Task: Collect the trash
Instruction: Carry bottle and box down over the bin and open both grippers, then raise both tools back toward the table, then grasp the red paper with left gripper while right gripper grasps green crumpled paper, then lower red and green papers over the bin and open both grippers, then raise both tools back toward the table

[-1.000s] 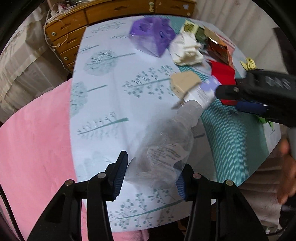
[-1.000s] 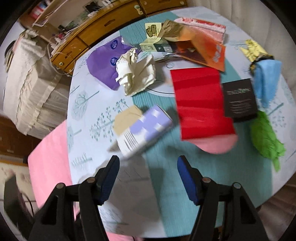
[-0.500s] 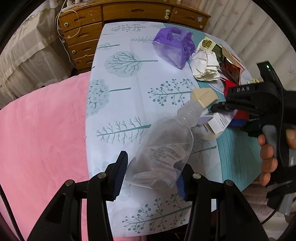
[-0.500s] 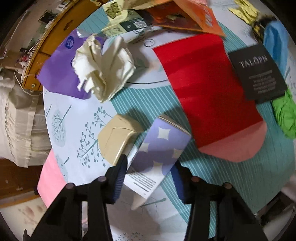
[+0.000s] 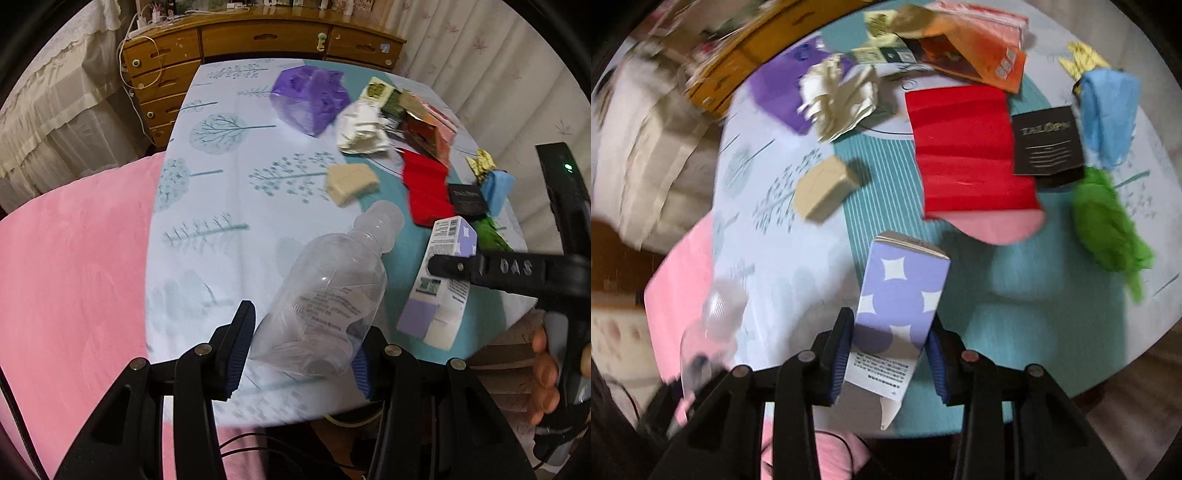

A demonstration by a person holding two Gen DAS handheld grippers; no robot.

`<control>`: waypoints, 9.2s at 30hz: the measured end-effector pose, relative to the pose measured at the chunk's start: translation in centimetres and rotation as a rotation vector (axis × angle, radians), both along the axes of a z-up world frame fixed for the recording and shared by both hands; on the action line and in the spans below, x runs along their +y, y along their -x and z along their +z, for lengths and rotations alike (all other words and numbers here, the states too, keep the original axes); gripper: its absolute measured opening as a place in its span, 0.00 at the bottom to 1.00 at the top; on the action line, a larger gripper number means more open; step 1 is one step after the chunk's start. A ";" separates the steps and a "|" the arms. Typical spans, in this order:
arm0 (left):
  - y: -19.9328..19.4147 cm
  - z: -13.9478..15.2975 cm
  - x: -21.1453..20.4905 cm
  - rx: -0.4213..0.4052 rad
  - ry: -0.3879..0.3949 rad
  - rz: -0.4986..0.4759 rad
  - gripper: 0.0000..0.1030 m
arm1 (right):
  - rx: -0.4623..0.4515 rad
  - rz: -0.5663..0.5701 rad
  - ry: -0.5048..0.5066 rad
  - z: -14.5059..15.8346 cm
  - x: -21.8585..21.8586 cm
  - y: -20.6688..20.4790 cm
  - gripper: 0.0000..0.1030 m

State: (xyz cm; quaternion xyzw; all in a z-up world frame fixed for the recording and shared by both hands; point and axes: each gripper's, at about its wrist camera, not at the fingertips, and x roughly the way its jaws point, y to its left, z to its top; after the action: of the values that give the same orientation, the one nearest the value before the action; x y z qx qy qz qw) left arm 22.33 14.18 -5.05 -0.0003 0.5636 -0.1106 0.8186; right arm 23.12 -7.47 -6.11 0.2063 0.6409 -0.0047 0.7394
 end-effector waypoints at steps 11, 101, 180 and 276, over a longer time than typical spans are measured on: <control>14.5 0.8 -9.7 -0.003 0.017 0.168 0.45 | -0.064 0.289 -0.011 2.4 -6.0 14.1 0.37; 20.0 9.9 -10.2 -0.269 0.181 0.028 0.95 | -0.422 0.118 0.173 10.0 -7.4 26.2 0.62; -0.1 0.7 -14.1 0.016 0.116 0.495 0.05 | -0.250 0.467 -0.048 0.6 -14.5 3.8 0.32; 20.3 -3.1 -12.2 -0.036 -0.001 0.088 0.81 | -0.252 0.134 -0.004 -3.3 -7.2 25.6 0.56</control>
State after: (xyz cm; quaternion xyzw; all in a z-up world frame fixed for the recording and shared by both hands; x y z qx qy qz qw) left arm 1.98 2.00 -8.17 -0.0224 0.5484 -0.0743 0.8326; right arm -2.52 -14.68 -9.38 0.1635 0.5551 0.0718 0.8124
